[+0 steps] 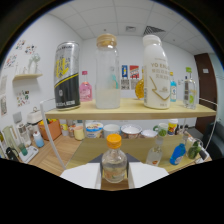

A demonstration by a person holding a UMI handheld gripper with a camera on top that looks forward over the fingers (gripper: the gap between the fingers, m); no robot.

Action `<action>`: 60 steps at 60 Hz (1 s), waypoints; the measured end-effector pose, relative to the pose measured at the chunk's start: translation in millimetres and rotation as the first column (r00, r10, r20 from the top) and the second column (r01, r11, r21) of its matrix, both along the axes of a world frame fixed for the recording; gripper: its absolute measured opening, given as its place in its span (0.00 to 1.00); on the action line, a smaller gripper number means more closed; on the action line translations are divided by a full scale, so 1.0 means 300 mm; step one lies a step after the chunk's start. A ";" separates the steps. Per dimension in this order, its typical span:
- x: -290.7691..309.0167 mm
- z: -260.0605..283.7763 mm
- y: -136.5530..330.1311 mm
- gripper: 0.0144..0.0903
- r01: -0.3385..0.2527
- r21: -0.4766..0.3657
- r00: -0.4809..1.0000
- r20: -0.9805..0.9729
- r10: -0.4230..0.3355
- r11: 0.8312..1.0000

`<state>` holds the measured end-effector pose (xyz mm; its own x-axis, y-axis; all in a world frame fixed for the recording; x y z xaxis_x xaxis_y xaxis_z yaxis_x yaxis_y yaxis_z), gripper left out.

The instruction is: Make me a cup of Vodka Sunrise.

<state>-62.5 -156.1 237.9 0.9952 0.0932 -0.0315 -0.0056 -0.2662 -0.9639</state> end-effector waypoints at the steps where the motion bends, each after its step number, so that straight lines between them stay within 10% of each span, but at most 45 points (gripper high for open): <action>1: -0.001 0.005 -0.015 0.28 -0.002 0.003 1.000 -0.003 0.002 1.000; 60: -0.043 -0.728 -0.117 0.28 0.089 -0.311 0.996 0.016 -0.088 0.946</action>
